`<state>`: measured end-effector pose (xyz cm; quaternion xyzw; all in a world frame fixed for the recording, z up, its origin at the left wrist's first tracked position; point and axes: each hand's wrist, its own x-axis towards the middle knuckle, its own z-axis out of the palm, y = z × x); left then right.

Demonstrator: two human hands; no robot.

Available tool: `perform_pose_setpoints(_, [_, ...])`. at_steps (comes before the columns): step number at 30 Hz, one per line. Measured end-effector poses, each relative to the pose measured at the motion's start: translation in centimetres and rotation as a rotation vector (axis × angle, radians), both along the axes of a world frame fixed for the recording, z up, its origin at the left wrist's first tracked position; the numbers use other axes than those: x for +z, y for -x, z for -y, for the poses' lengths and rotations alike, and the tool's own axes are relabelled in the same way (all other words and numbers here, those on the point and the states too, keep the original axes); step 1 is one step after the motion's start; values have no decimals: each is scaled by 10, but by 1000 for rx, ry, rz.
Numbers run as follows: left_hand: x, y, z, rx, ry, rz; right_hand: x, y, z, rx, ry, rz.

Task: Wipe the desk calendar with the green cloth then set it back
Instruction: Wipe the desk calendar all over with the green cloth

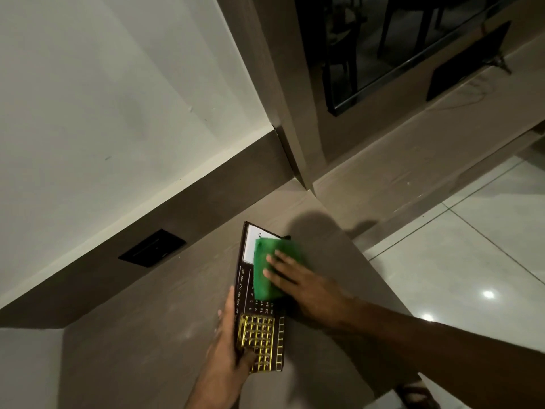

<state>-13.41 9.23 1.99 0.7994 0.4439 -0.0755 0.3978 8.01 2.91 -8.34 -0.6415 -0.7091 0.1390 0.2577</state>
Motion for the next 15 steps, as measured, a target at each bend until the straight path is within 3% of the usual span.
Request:
perform_pose_setpoints(5, [3,-5,2,25,12,-33,31,-8,-39,-354,9,-212])
perform_pose_setpoints(11, [3,-8,6,19,-42,-41,60,13,-28,99,-243,-89])
perform_pose_setpoints(12, [4,-8,6,11,-47,-36,60,6,-32,71,-236,-93])
perform_pose_setpoints(15, [5,-6,4,-4,-52,-2,45,0,-33,-273,-19,-231])
